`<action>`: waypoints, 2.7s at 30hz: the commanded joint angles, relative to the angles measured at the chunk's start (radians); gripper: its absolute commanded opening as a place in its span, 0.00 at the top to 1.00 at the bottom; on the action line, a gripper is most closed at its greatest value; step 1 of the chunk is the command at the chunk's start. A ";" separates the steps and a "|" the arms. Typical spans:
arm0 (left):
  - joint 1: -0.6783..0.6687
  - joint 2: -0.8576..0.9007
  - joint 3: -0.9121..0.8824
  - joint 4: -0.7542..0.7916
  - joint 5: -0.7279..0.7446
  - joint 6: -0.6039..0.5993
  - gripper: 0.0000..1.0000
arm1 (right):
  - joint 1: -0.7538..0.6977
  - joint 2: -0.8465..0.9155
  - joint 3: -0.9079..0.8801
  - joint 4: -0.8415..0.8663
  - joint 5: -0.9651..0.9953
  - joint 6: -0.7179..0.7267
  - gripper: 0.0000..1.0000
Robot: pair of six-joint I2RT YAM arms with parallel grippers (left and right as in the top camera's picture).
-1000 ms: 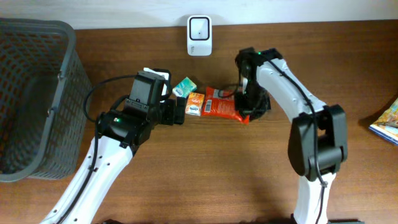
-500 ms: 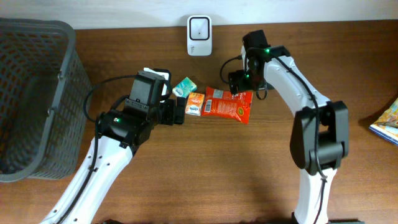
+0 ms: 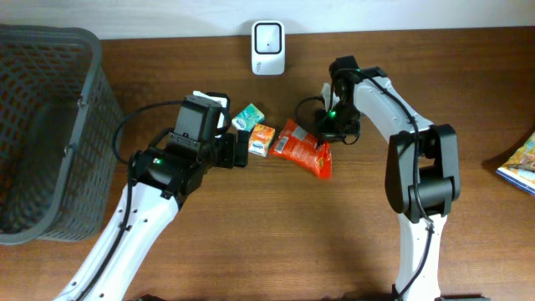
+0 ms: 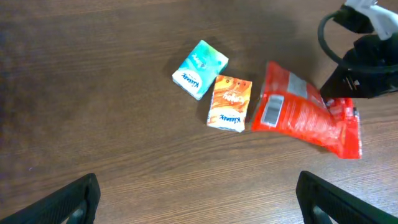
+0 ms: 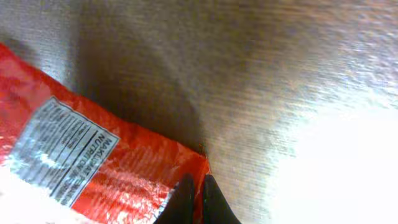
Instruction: Scan the item barcode
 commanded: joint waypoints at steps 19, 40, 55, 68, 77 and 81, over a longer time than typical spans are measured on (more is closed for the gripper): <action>-0.002 -0.002 0.003 0.002 0.011 -0.002 0.01 | 0.009 -0.131 0.134 -0.389 1.254 0.824 0.96; -0.002 -0.001 0.003 0.002 0.011 -0.002 0.01 | -0.061 -0.048 0.362 -0.406 0.368 0.433 0.01; -0.002 -0.002 0.003 0.002 0.011 -0.002 0.01 | -0.312 -0.048 -0.039 -0.133 0.096 0.219 0.20; -0.002 -0.002 0.003 0.002 0.011 -0.002 0.01 | -0.242 -0.049 -0.025 0.000 0.078 0.238 0.96; -0.002 -0.001 0.003 0.002 0.011 -0.003 0.01 | 0.023 -0.047 0.343 0.344 -0.113 0.330 0.96; -0.002 -0.002 0.003 0.002 0.011 -0.002 0.01 | 0.111 0.014 0.343 0.689 -0.113 0.541 0.96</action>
